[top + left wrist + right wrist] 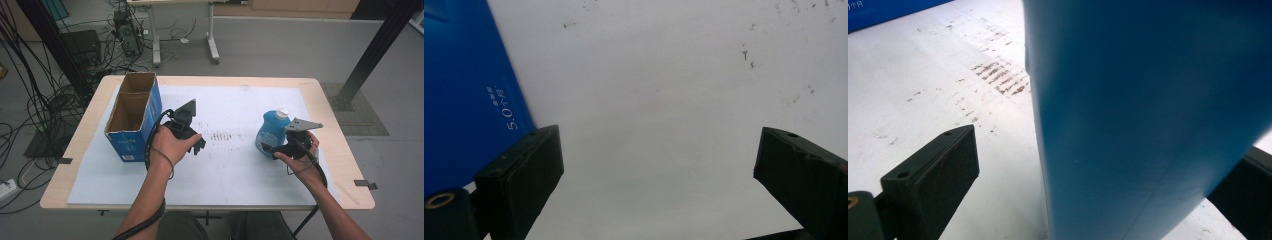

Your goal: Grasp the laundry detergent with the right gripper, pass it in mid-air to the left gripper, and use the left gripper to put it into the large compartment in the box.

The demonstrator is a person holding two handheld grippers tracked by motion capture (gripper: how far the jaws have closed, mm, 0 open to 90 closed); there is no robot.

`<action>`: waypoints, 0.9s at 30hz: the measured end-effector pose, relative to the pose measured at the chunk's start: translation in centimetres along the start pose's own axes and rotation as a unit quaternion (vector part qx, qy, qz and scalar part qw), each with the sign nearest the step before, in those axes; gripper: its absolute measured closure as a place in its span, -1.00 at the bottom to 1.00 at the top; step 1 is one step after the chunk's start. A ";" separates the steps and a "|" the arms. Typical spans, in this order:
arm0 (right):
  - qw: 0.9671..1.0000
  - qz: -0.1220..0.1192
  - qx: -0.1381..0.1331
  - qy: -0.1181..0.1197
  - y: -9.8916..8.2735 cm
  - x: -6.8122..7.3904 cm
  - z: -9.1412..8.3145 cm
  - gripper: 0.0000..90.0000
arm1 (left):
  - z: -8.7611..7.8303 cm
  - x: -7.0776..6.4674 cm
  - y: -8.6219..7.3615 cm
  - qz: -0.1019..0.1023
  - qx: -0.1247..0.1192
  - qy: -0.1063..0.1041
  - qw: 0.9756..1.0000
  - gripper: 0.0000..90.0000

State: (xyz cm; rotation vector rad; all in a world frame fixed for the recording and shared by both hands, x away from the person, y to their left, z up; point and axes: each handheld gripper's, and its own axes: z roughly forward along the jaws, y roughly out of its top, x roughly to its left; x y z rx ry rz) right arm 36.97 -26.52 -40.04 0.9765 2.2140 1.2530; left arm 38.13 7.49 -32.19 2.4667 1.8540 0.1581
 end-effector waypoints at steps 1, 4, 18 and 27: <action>1.000 0.000 0.000 0.000 0.0 0.0 0.0 -0.97 | 0.0 0.0 0.0 0.001 0.001 0.000 1.000 -0.87; 1.000 -0.001 -0.001 0.000 0.0 0.0 0.0 -0.97 | 0.0 -0.1 0.0 -0.001 0.000 0.000 1.000 -0.87; 1.000 -0.005 -0.002 0.003 0.0 0.1 0.2 -0.97 | 0.0 -0.1 0.1 0.001 0.001 0.001 1.000 -0.86; 1.000 -0.004 -0.003 0.002 0.1 0.0 0.3 -0.96 | 0.0 0.0 0.1 0.001 -0.001 0.000 1.000 -0.86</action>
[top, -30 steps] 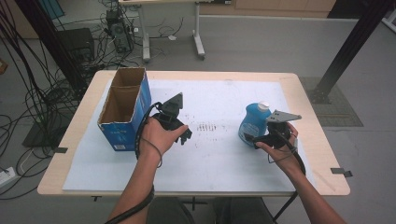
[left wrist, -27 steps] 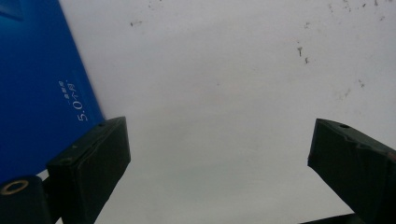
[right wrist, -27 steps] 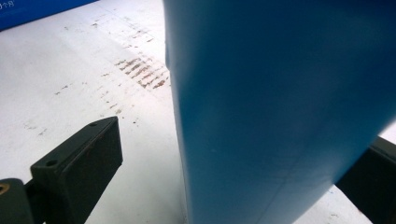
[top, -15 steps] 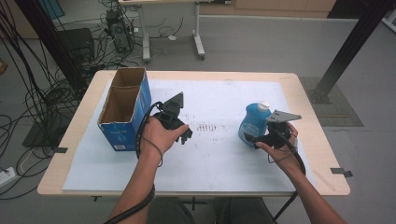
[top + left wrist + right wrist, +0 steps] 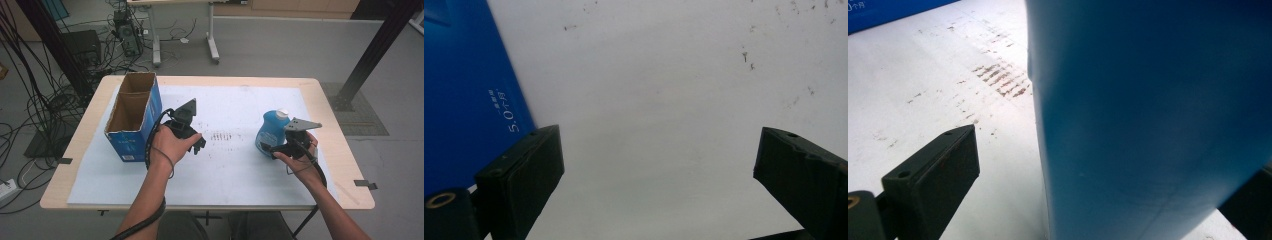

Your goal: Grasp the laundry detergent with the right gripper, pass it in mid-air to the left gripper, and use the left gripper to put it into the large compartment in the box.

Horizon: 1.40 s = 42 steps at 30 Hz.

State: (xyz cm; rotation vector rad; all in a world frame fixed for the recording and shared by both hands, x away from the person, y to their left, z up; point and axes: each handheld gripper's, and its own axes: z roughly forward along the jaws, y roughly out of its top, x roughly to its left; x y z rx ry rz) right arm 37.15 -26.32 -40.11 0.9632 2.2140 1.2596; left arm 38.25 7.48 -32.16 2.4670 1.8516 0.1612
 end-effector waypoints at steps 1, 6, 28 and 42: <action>1.000 0.000 0.000 0.000 0.0 0.0 0.0 -0.95 | 0.0 0.0 0.0 0.000 0.000 0.000 1.000 -0.86; 1.000 0.002 -0.002 -0.001 0.0 -0.1 0.0 -0.86 | 0.1 0.0 -0.1 -0.002 0.001 -0.001 1.000 -0.86; 1.000 -0.008 -0.011 -0.001 0.1 -0.4 0.5 -0.24 | -0.1 0.2 -0.1 -0.002 -0.004 -0.001 1.000 -0.86; 1.000 -0.010 -0.020 -0.005 -0.2 -0.6 0.5 -0.07 | -0.2 0.1 -0.1 -0.001 -0.005 0.001 1.000 -0.86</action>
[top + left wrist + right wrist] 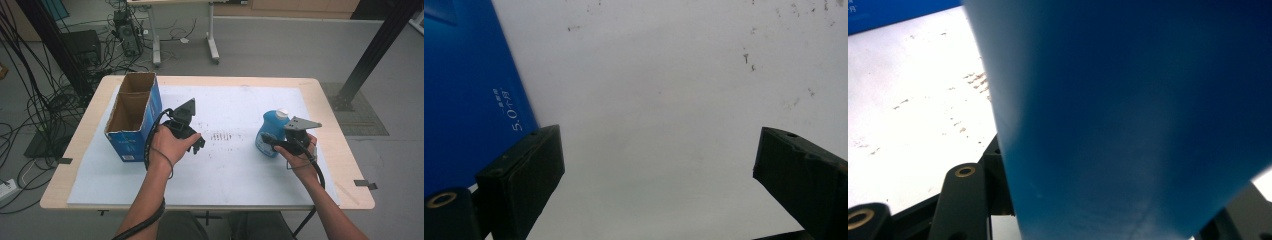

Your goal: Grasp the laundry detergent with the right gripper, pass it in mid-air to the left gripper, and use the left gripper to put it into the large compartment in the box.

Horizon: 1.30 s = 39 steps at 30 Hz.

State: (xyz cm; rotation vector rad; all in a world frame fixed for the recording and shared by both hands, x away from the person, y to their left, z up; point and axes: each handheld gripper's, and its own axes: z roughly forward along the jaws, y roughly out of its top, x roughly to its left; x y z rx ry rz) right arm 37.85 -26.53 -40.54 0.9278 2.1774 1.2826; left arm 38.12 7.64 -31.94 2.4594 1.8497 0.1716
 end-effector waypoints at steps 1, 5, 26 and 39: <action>1.000 0.000 -0.001 0.000 0.0 0.0 0.0 -0.07 | 0.0 0.0 0.0 -0.001 -0.001 0.000 1.000 -0.86; 1.000 0.000 -0.002 -0.001 0.0 0.0 0.0 -0.06 | -0.2 -0.1 0.0 -0.001 -0.002 0.000 1.000 -0.86; 1.000 -0.003 -0.012 0.001 -0.3 0.0 0.0 -0.05 | -0.2 -0.1 0.1 0.001 -0.002 0.000 1.000 -0.86; 1.000 -0.003 -0.013 0.003 -0.3 -0.1 0.0 -0.05 | -0.3 -0.1 0.3 0.002 -0.006 0.002 1.000 -0.86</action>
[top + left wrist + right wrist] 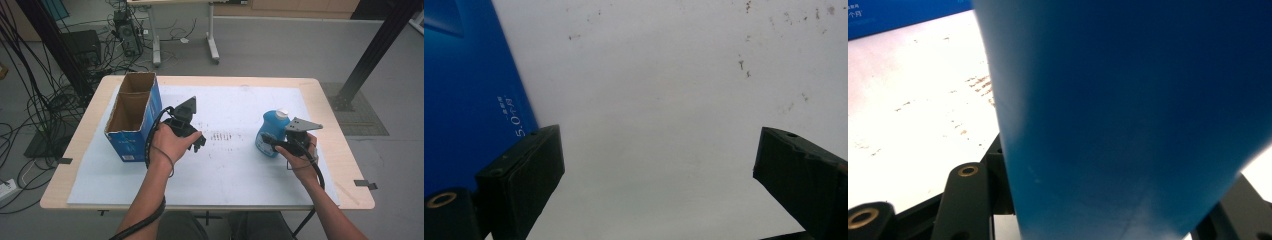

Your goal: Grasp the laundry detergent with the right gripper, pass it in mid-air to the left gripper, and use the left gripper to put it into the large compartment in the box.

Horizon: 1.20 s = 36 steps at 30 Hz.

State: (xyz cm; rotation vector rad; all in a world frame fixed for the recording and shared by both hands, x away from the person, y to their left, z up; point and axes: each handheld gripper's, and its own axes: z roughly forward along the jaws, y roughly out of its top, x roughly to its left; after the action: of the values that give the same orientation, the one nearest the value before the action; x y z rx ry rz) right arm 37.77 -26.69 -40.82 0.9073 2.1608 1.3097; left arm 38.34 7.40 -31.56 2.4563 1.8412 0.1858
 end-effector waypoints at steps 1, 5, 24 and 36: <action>1.000 0.000 0.000 0.000 0.0 0.0 0.0 -0.05 | 0.0 0.0 0.0 0.000 0.000 0.000 1.000 -0.86; 1.000 0.000 0.000 0.001 0.0 0.0 0.0 -0.05 | 0.0 0.0 0.0 -0.001 0.001 0.001 1.000 -0.86; 1.000 0.001 -0.004 0.002 -0.1 -0.1 0.0 -0.05 | -0.3 -0.1 0.0 0.002 -0.001 0.002 1.000 -0.86; 1.000 0.002 -0.008 0.003 -0.2 -0.1 0.0 -0.04 | -0.5 0.0 0.0 0.001 -0.003 0.002 1.000 -0.86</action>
State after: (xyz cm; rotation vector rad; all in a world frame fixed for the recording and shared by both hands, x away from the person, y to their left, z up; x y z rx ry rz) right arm 37.78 -26.81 -41.00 0.9033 2.1510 1.3307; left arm 38.24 7.36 -31.06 2.4556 1.8363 0.1968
